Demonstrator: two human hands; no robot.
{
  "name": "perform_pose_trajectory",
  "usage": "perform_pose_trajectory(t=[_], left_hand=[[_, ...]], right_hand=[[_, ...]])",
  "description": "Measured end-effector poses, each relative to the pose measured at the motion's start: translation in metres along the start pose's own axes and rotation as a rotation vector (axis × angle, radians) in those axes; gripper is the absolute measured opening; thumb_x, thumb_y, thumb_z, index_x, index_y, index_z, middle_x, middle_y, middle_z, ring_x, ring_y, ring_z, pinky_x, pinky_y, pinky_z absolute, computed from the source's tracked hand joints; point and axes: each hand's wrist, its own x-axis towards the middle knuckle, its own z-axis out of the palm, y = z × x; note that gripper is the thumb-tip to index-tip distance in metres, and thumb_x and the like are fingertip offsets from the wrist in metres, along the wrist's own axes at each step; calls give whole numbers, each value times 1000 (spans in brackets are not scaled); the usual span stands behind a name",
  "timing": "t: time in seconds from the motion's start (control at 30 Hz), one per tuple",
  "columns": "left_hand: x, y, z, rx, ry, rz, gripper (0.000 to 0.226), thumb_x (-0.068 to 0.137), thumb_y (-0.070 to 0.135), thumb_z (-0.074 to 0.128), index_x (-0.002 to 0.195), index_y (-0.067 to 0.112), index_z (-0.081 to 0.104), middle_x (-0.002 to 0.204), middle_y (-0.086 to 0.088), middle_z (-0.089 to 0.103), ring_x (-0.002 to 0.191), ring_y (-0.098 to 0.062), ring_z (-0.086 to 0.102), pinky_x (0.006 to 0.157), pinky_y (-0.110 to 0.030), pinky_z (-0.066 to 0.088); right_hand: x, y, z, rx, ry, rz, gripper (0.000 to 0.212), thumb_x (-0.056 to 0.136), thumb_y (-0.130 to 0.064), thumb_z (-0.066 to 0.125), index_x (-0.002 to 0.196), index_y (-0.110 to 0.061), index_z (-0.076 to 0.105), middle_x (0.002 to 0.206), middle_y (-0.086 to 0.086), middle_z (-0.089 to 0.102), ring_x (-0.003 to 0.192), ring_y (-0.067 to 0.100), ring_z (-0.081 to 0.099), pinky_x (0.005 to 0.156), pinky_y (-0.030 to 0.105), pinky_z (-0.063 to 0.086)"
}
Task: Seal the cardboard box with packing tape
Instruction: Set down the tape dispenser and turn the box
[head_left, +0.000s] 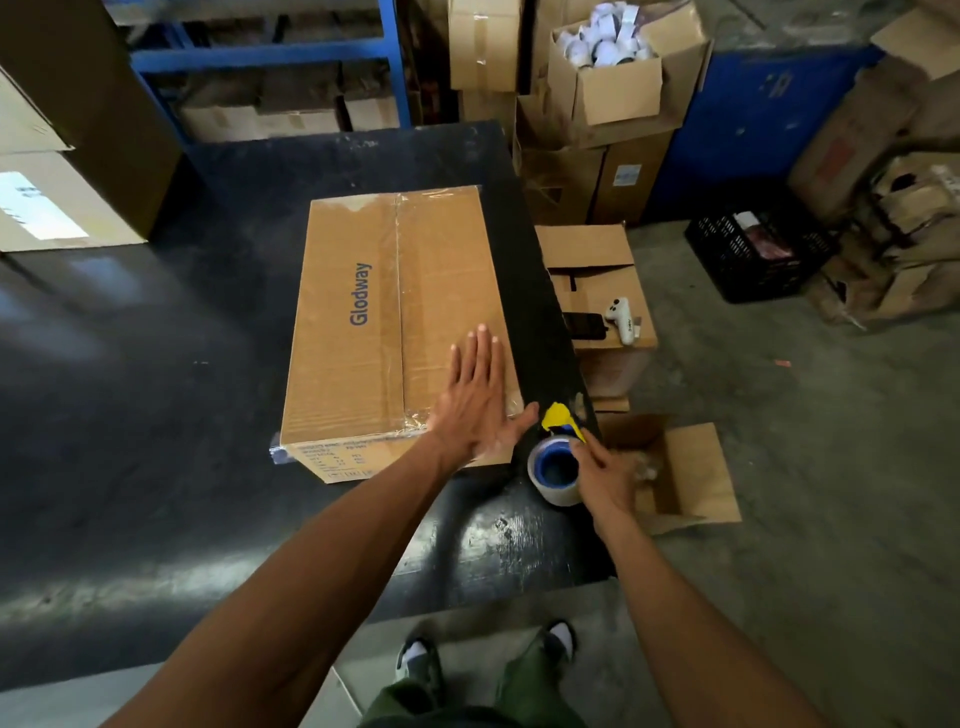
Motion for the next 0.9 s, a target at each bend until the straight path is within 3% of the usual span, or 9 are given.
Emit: perform_pose_trajectory(t=[0.07,0.17,0.3,0.47,0.53,0.67,0.77,0.83,0.9], left_hand=[[1,0,1,-11,-11,-1,103,92,75,15,154,-4,-7,161,-25,-16,150,-35,-17,123,-50,-5],[1,-1,4,-11,-7,15,99,92,73,11,154,-3,-5,162,-25,-12,150,-34,-15,123,-50,-3],[0,0,4,13,-17,20,101,89,73,0,154,-5,-2,162,-26,-10,150,-36,-13,123,-51,-2],[-1,-1,1,2,-18,26,102,88,73,-2,153,-5,-6,160,-27,-14,149,-36,-17,122,-53,-1],[0,-1,0,7,-26,35,100,90,73,2,152,-6,-8,160,-28,-15,149,-38,-18,122,-53,-1],[-11,-5,-5,-7,-11,29,100,91,71,15,152,-6,-4,160,-30,-11,149,-39,-17,121,-55,-4],[-35,-5,-12,-6,17,-166,113,82,82,3,152,-7,-4,158,-32,-15,148,-42,-19,118,-61,-7],[-51,-11,-9,-21,-27,-298,123,72,89,-6,150,-6,-13,156,-32,-24,145,-43,-25,116,-64,-11],[-63,-27,-6,-54,-63,-313,125,73,91,3,152,-5,-10,157,-30,-21,147,-44,-21,115,-67,-8]], right_hand=[[-3,5,0,-147,43,-83,33,95,-33,61,124,-19,68,114,17,70,107,31,62,80,27,42],[-7,9,-1,-360,85,-146,32,98,-36,56,124,-22,68,107,22,71,100,40,62,79,38,47],[-5,7,2,-450,102,-121,34,98,-37,55,122,-18,69,110,23,69,104,42,60,83,42,48],[13,-32,-8,-450,23,-99,49,92,-52,56,129,-21,63,126,12,66,120,35,55,94,36,44],[27,-71,-9,-471,-33,-222,51,95,-53,50,138,-25,55,139,8,57,128,30,50,102,38,39],[47,-155,13,-590,-196,-529,58,100,-57,31,153,-33,28,162,-5,21,148,18,17,119,46,17],[56,-203,58,-694,-334,-689,58,103,-55,19,156,-33,13,165,-7,3,151,17,-2,121,45,2],[55,-212,91,-892,-435,-790,58,103,-53,14,156,-32,5,164,-5,-7,150,16,-11,121,47,-4],[50,-198,115,-1135,-487,-951,58,102,-52,10,156,-32,0,164,-4,-13,148,15,-18,121,47,-8]])
